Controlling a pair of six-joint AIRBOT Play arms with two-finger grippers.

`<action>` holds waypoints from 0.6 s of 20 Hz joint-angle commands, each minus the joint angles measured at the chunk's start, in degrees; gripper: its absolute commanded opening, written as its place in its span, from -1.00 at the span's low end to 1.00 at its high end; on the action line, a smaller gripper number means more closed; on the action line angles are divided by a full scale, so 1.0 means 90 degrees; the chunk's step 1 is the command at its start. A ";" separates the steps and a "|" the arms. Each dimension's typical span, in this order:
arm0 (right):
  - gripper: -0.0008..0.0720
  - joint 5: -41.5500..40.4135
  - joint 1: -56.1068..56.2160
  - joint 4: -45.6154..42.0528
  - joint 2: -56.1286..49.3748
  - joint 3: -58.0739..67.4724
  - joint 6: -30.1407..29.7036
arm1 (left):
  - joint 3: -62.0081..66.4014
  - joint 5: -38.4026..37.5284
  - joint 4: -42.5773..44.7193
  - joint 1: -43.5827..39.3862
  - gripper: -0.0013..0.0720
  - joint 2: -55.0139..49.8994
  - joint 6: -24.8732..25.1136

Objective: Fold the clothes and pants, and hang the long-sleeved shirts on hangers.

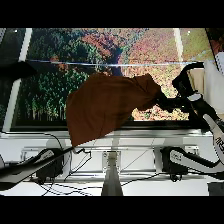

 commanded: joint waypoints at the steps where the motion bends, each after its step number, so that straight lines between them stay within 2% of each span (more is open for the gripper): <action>1: -0.95 -0.0027 0.0000 0.0223 -0.0032 0.0017 -0.0534 | -0.1365 -0.0036 0.0121 0.0260 0.49 0.0148 0.0114; 4: -0.94 0.0296 0.0000 0.0313 -0.0027 0.0481 -0.0988 | -0.2210 -0.0017 0.0119 0.0301 0.49 0.0257 0.0389; 9: -0.94 0.0449 0.0000 0.0262 -0.0029 0.1906 -0.1061 | -0.3264 -0.0362 0.0126 0.0291 0.49 0.0260 0.0777; 12: -0.94 0.0483 0.0000 0.0260 -0.0027 0.2346 -0.1061 | -0.4116 -0.0248 0.0359 0.0019 0.49 0.0255 0.0933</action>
